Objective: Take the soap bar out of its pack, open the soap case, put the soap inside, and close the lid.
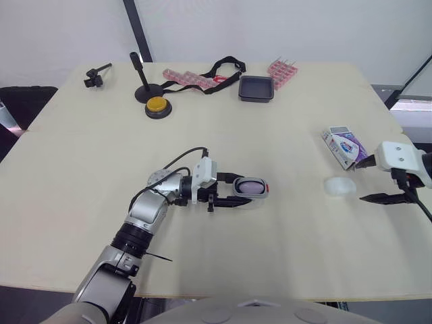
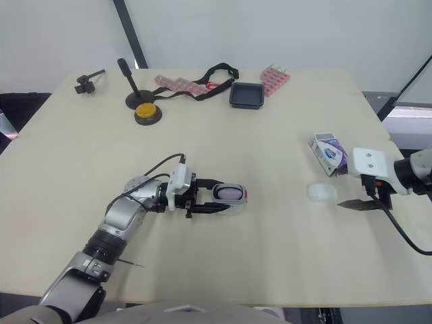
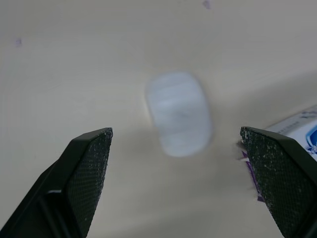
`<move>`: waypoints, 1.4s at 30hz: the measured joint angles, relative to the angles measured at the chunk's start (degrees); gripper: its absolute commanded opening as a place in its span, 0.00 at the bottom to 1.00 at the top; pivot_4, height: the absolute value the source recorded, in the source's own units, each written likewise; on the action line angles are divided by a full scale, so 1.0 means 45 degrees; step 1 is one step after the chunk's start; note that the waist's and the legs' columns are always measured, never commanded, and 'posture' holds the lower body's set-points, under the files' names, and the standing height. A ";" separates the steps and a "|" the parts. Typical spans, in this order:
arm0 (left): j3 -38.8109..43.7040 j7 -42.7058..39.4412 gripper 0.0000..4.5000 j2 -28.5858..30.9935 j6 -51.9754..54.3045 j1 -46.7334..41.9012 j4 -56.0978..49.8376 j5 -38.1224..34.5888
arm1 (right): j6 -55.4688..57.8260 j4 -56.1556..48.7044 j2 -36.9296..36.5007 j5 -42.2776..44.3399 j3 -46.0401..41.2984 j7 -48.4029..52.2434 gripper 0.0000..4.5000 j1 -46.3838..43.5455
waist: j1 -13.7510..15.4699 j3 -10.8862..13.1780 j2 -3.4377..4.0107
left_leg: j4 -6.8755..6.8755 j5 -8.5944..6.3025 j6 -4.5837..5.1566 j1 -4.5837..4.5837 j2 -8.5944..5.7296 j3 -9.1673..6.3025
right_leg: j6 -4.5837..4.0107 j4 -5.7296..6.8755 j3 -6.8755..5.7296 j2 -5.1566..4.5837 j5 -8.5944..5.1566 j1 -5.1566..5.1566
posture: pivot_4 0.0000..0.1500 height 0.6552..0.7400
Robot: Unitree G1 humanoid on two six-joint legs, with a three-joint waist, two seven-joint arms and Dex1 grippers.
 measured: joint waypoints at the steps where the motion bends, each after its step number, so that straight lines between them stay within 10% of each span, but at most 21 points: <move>1: 0.0001 0.0014 0.44 0.0004 0.0015 0.0004 -0.0011 0.0001 | -0.0189 0.0241 0.0066 -0.0194 0.0318 0.0121 0.99 -0.0288 | -0.0001 0.0000 0.0000 | 0.0004 0.0000 0.0001 0.0002 0.0000 0.0002 | 0.0000 0.0006 0.0001 -0.0004 0.0000 -0.0002 | 1.00 0.87; 42: -0.0010 0.0439 0.44 0.0035 0.0237 0.0224 -0.0435 0.0061 | -0.3663 0.4325 0.2492 -0.2719 0.3103 0.0787 0.93 -0.3763 | -0.0012 0.0001 -0.0001 | 0.0045 0.0002 0.0008 -0.0017 0.0011 0.0023 | -0.0012 0.0073 0.0012 0.0020 -0.0006 -0.0051 | 1.00 0.87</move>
